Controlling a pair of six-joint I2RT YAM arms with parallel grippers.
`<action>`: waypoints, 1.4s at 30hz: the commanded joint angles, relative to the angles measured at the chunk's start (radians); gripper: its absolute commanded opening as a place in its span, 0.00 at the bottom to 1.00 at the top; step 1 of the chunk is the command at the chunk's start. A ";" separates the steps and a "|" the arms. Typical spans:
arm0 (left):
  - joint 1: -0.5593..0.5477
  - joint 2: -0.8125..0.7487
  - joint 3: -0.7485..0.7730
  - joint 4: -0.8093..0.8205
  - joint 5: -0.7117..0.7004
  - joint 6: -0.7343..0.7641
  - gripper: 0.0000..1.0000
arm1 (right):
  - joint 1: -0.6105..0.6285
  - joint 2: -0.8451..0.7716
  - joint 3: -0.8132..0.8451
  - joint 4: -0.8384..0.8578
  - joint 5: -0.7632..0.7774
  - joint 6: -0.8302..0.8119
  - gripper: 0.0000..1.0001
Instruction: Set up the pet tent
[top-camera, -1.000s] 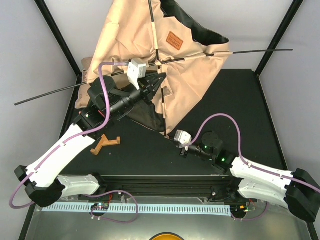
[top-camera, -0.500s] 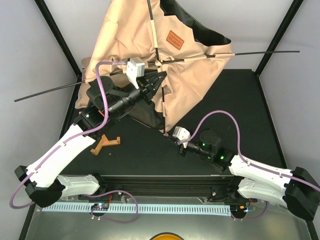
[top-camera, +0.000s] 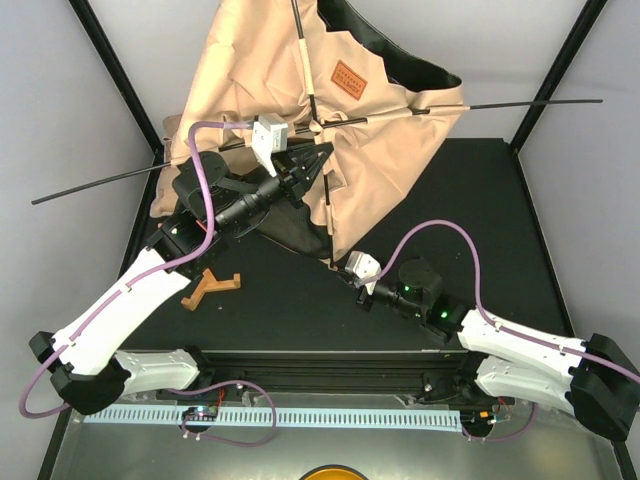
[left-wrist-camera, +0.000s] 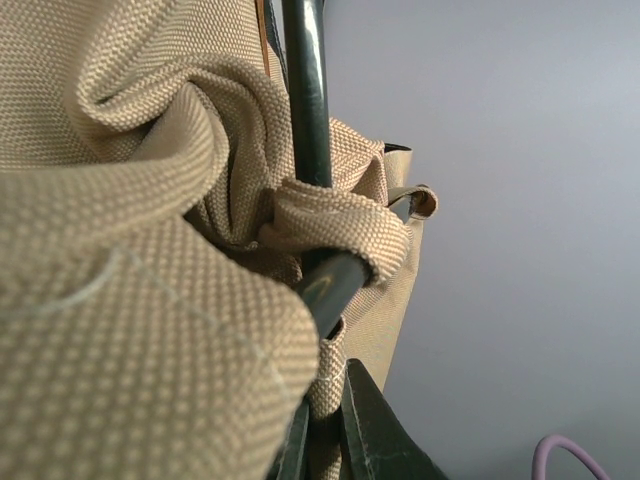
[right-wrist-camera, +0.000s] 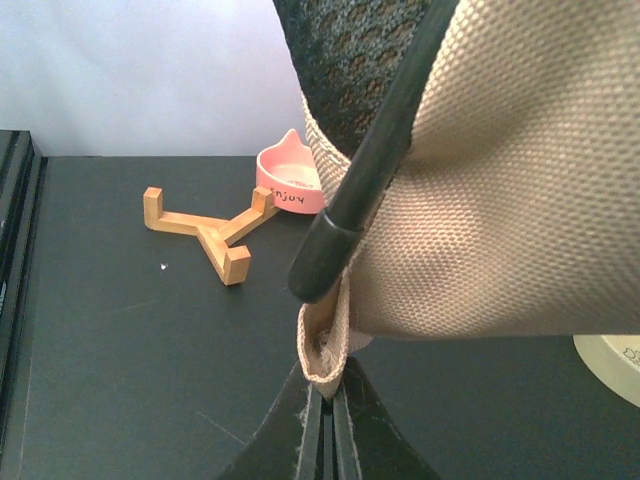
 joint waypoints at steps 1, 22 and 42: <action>0.003 -0.001 0.052 0.057 0.011 -0.001 0.01 | 0.002 0.002 0.032 0.002 0.002 0.012 0.02; 0.003 -0.001 -0.024 0.100 0.044 0.128 0.02 | 0.002 0.006 0.063 -0.047 -0.007 0.066 0.03; 0.000 -0.090 -0.473 0.362 0.119 0.223 0.02 | 0.002 0.191 0.048 -0.021 0.041 0.289 0.08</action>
